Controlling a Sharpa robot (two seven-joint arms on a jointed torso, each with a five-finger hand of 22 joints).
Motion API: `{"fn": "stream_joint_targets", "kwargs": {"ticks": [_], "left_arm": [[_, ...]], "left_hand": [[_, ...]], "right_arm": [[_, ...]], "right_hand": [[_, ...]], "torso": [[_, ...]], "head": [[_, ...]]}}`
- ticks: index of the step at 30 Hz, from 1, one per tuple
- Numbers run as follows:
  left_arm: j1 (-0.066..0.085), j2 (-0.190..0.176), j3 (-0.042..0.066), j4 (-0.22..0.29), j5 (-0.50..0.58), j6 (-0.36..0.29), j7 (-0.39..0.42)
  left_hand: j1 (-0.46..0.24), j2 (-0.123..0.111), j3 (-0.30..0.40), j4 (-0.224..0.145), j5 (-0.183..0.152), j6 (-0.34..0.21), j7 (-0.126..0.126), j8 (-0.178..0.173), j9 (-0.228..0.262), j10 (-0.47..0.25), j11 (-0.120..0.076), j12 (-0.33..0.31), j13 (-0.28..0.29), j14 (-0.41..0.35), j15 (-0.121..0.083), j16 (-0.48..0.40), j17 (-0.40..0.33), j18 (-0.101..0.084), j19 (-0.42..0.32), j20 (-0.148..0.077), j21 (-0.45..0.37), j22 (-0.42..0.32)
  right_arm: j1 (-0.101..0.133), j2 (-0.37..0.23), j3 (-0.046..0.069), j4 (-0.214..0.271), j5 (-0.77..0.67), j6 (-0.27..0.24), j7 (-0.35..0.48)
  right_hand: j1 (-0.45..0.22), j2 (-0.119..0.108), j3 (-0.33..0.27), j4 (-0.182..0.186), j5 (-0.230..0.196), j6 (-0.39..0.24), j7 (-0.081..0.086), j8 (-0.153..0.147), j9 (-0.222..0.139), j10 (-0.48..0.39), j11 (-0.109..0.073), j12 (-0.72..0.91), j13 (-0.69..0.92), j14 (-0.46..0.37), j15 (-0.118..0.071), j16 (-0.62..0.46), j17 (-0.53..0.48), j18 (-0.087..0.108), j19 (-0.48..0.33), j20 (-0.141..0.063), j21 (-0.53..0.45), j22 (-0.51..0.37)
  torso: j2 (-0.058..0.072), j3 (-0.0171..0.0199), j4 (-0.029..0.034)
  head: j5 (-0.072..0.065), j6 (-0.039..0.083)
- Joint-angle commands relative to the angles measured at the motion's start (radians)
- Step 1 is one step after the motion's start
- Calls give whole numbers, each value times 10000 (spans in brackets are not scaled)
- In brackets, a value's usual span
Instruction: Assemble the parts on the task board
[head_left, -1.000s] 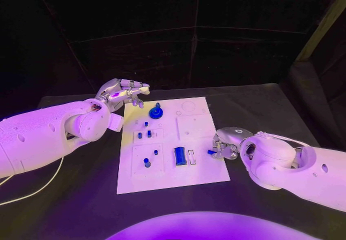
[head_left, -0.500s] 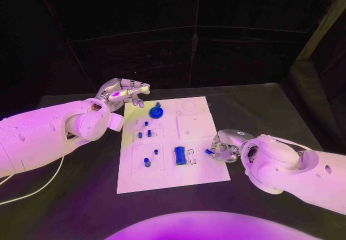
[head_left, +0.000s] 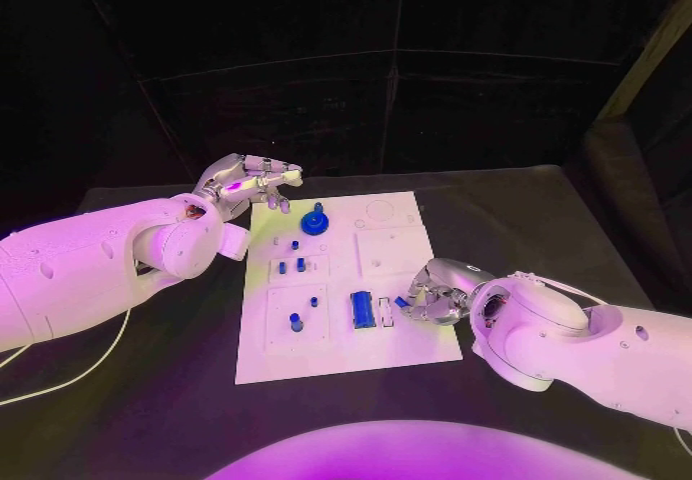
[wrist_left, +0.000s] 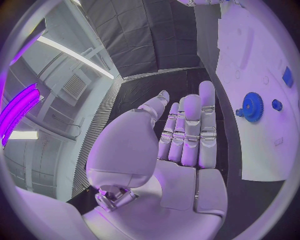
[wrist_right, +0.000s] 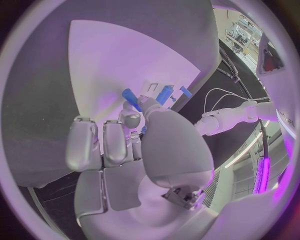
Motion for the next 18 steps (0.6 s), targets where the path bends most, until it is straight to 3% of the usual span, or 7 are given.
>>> {"fn": "stream_joint_targets", "kwargs": {"ticks": [1, 12, 18], "left_arm": [[16, -4, 10, 25, 32, 83, 47], [17, -1, 10, 25, 32, 88, 45], [17, 4, 10, 23, 32, 89, 39]], "left_hand": [[39, 95, -21, -18, 17, -81, -16, 40, -17, -90, 9, 55, 10, -65, 4, -35, -10, 208, 48, -6, -44, -17], [39, 95, -21, -18, 17, -81, -16, 40, -17, -90, 9, 55, 10, -65, 4, -35, -10, 208, 48, -6, -44, -17], [39, 95, -21, -18, 17, -81, -16, 40, -17, -90, 9, 55, 10, -65, 4, -35, -10, 208, 48, -6, -44, -17]], "right_arm": [[11, 104, 1, -11, 553, -478, 79], [11, 432, 3, -204, 722, -548, 87], [12, 614, 3, -346, 749, -257, 54]], "right_hand": [[-122, -147, 99, 31, -114, 93, 11, -74, 9, 104, 8, 78, 27, 322, -30, 53, 34, -57, 32, -9, 21, 14], [-751, -282, 14, 324, 162, 216, -1, -96, 79, 207, 9, 208, 135, 342, -25, 117, 130, -67, 59, 0, 54, 76], [-1055, -407, -201, 441, 575, 355, -48, -65, 155, 265, -26, 302, 220, 345, -53, 138, 158, -69, 67, -24, 63, 95]], "torso": [[7, 10, 9], [4, 12, -9], [0, 5, -12]], "head": [[30, -10], [69, -16], [67, -31]]}}
